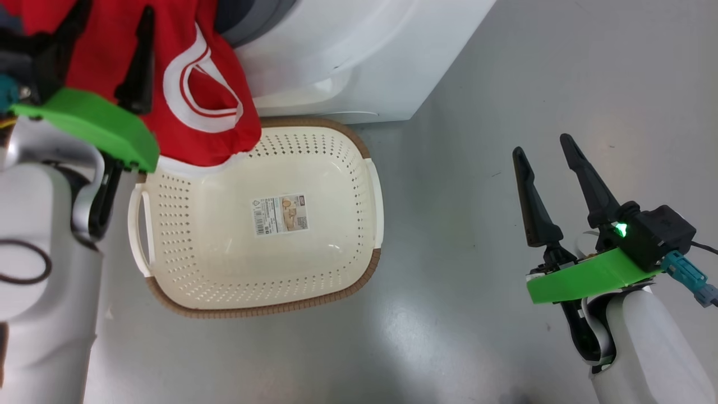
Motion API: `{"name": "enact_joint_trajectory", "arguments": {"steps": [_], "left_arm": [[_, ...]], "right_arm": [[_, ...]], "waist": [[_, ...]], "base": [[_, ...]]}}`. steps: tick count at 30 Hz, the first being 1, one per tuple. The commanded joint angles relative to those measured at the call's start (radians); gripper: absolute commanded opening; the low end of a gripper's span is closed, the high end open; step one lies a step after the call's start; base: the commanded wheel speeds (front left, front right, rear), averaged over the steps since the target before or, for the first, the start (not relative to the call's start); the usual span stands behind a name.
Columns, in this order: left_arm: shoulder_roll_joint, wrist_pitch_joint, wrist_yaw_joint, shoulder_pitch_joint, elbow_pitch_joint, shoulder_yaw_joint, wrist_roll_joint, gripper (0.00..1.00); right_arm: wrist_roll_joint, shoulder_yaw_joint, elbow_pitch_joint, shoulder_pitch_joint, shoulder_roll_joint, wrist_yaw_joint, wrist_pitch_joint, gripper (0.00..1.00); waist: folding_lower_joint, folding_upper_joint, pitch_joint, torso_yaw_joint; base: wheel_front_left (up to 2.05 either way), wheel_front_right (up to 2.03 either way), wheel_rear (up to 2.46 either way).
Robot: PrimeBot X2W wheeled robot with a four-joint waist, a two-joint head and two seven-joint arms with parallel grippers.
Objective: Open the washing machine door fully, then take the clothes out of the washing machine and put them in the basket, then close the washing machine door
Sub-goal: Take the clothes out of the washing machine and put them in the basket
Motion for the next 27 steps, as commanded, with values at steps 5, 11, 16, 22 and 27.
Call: {"name": "enact_joint_trajectory", "arguments": {"steps": [5,11,16,22,27], "left_arm": [[0.031,-0.014,-0.005,-0.054,0.023,-0.028,-0.003,1.00],[0.025,-0.027,-0.005,-0.072,0.056,-0.088,-0.013,1.00],[0.026,-0.040,-0.005,-0.095,0.082,-0.113,-0.014,1.00],[0.030,-0.054,0.004,-0.147,0.155,-0.126,-0.003,1.00],[0.030,-0.068,0.007,-0.205,0.246,-0.132,0.001,1.00]], "right_arm": [[0.002,0.025,-0.025,0.004,0.004,0.006,-0.006,1.00],[0.006,0.024,-0.027,0.008,0.004,0.006,-0.006,1.00],[0.008,0.025,-0.031,0.007,0.004,0.006,-0.006,1.00],[0.010,0.028,-0.031,0.000,0.004,0.006,-0.006,1.00],[0.012,0.031,-0.031,-0.006,0.004,0.006,-0.006,1.00]], "waist": [[0.0000,0.0000,-0.002,-0.009],[0.0000,0.0000,-0.003,-0.012],[0.0000,0.0000,0.003,-0.013],[0.0000,0.0000,0.010,-0.016],[0.0000,0.0000,0.015,-0.019]], "base": [[0.00,0.00,0.00],[0.00,0.00,0.00],[0.00,0.00,0.00],[0.00,0.00,0.00],[0.00,0.00,0.00]]}}
